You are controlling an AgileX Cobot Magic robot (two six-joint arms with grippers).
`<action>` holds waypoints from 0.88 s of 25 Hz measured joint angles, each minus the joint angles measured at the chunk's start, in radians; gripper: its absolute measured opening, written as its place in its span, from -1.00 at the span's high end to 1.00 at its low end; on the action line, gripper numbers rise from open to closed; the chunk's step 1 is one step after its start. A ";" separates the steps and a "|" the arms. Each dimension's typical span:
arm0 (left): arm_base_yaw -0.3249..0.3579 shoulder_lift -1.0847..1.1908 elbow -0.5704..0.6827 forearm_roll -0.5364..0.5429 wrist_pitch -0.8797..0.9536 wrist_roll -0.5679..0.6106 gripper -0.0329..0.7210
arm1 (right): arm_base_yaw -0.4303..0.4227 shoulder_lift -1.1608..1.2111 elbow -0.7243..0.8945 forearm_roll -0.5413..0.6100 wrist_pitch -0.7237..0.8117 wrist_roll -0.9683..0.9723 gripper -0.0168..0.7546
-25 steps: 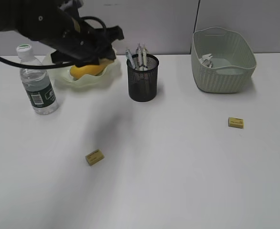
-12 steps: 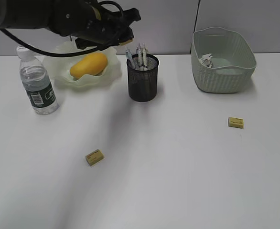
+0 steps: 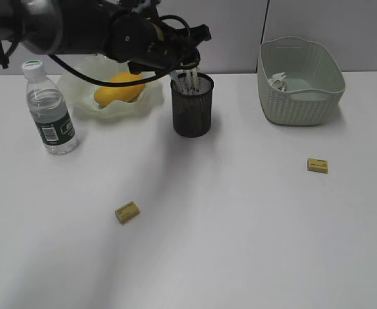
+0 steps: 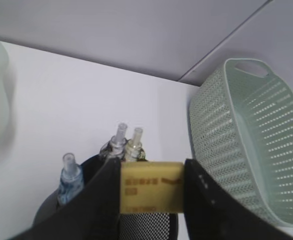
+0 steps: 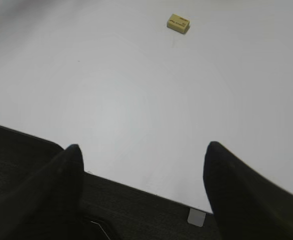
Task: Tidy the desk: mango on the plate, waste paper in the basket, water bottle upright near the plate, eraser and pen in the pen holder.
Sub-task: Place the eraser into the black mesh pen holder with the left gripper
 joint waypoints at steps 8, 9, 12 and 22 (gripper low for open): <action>0.000 0.013 -0.001 0.014 0.008 0.000 0.07 | 0.000 0.000 0.000 0.000 0.000 0.000 -0.56; 0.000 0.013 -0.001 0.014 0.008 0.000 0.04 | 0.000 0.000 0.000 0.000 0.000 0.000 -0.56; 0.000 0.013 -0.001 0.015 0.009 0.000 -0.11 | 0.000 0.000 0.000 0.000 0.000 0.000 -0.56; 0.000 -0.014 -0.001 0.016 0.013 0.000 -0.21 | 0.000 0.000 0.000 0.000 0.000 0.000 -0.56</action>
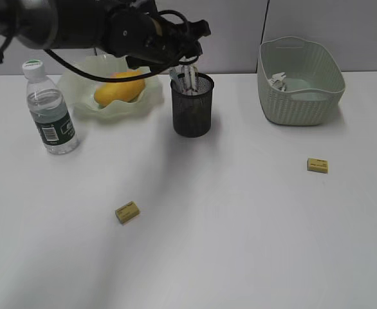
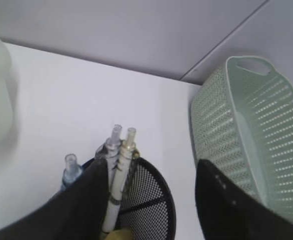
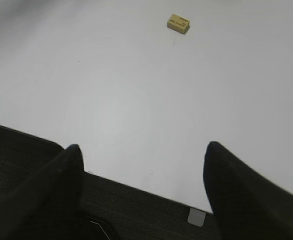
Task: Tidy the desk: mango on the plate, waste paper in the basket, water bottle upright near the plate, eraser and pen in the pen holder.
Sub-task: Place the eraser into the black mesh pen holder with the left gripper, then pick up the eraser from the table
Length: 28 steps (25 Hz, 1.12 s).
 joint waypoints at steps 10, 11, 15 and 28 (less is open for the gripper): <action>-0.004 -0.173 0.000 0.015 0.182 0.094 -0.22 | 0.000 0.000 0.000 0.000 0.000 0.000 -0.56; -0.004 -0.187 0.000 0.016 0.235 0.129 -0.22 | 0.000 0.000 0.000 0.000 0.000 0.000 -0.56; -0.004 -0.249 0.000 -0.008 0.454 0.286 -0.22 | 0.000 0.000 0.000 0.000 0.000 0.000 -0.56; -0.004 -0.369 0.020 -0.051 0.998 0.652 -0.22 | 0.000 0.000 0.000 0.000 0.000 0.000 -0.56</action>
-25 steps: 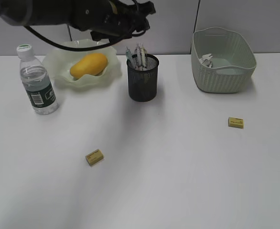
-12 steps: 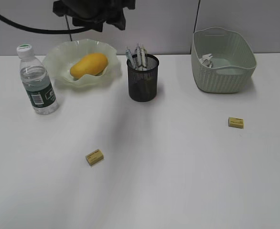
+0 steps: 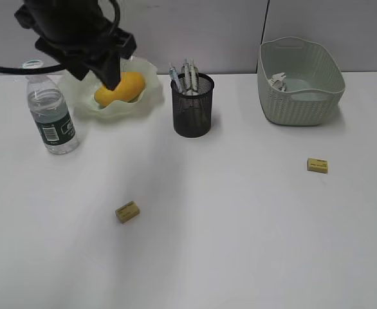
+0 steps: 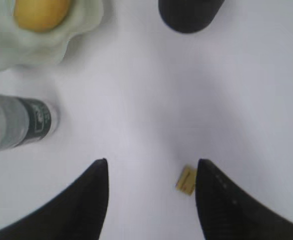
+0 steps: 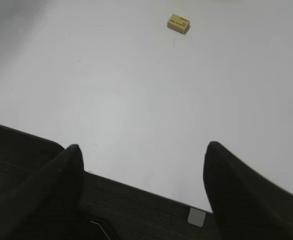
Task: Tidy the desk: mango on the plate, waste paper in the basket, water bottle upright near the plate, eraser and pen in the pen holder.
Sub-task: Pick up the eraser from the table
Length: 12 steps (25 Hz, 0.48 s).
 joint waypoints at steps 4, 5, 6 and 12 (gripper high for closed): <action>0.000 -0.085 0.132 0.007 -0.023 0.017 -0.22 | 0.000 0.000 0.000 0.000 0.000 0.000 -0.56; 0.000 -0.121 0.179 0.003 -0.051 0.018 -0.22 | 0.000 0.000 0.000 0.000 0.000 0.000 -0.56; 0.000 -0.161 0.222 -0.001 -0.076 0.018 -0.22 | 0.000 0.000 0.000 0.000 0.000 0.000 -0.56; 0.000 -0.410 0.531 -0.004 -0.194 0.019 -0.22 | 0.000 0.000 0.000 -0.001 0.000 0.000 -0.56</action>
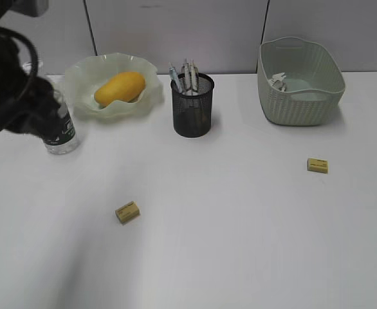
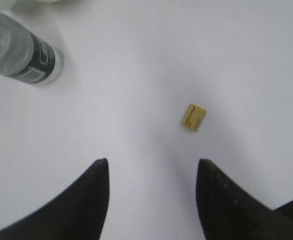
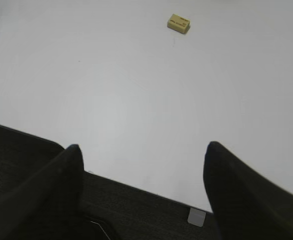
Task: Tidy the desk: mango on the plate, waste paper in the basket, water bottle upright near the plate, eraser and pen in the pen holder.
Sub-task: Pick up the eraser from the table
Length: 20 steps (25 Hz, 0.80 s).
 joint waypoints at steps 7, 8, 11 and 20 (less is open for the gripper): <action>0.000 -0.349 0.279 0.000 -0.039 0.001 -0.22 | 0.000 0.000 0.000 0.000 0.000 0.000 -0.56; 0.000 -0.405 0.311 -0.003 -0.037 0.002 -0.22 | 0.000 0.000 0.000 0.000 0.000 0.000 -0.56; 0.000 -0.568 0.383 -0.014 -0.015 0.002 -0.22 | 0.000 0.000 0.000 0.000 0.000 0.000 -0.56; 0.000 -0.985 0.469 -0.036 0.148 0.002 -0.55 | 0.000 0.000 0.000 0.000 0.000 0.000 -0.56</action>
